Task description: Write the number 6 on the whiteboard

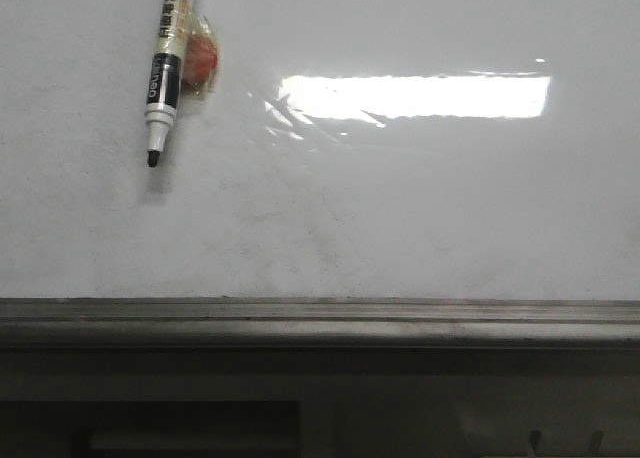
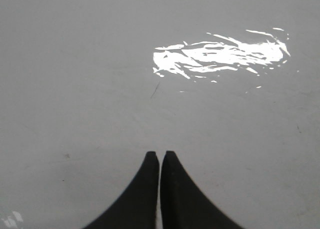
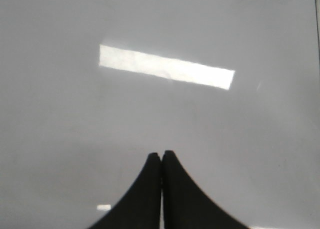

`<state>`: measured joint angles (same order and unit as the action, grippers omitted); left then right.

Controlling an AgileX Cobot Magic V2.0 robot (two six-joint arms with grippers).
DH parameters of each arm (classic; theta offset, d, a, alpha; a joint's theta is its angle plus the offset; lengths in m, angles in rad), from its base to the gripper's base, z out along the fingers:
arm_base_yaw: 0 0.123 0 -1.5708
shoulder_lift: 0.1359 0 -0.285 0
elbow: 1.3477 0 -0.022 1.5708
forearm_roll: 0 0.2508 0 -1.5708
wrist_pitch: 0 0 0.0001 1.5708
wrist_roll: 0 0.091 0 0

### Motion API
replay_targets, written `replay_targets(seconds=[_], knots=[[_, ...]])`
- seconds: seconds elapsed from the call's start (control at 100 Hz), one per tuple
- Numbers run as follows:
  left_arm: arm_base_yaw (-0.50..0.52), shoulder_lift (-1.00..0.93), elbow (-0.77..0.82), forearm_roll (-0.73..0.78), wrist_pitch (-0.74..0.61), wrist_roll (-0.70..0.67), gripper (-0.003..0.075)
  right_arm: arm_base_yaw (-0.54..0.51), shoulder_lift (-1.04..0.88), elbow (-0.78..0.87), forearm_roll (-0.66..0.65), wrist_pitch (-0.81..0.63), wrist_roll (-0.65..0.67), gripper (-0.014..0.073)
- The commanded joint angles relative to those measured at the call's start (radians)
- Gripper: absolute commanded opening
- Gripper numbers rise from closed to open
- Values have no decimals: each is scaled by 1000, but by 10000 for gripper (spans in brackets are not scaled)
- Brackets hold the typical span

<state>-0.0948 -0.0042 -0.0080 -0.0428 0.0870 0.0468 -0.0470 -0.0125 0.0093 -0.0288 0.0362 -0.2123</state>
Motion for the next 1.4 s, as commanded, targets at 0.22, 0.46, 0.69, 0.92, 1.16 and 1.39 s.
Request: replay_targets(seconds=[0.22,0.46,0.69,0.92,1.16,1.39], knots=[[2,-32,48,-10,-75,-8,-20,-5,-17,23,-7,-82,-3,-46],[2,-32,48,-10,-75,-8,-20,-5,-17,23,-7,-82,-3,-46],[2,-32,48,-10,-75,-8,-20,-5,-17,23,-7,-82,-3,-46],[2,-32,48,-10,-87,-8,-20,-5,-17,23,-7,-82,-3,-46],[2,-32,48,-60,-121,-10,-20,-5,-17,23,29,-89,-1,-46],[2,-32,48,-313,-123,-10,-20,-5,-17,23,372,-95,-1,-46]])
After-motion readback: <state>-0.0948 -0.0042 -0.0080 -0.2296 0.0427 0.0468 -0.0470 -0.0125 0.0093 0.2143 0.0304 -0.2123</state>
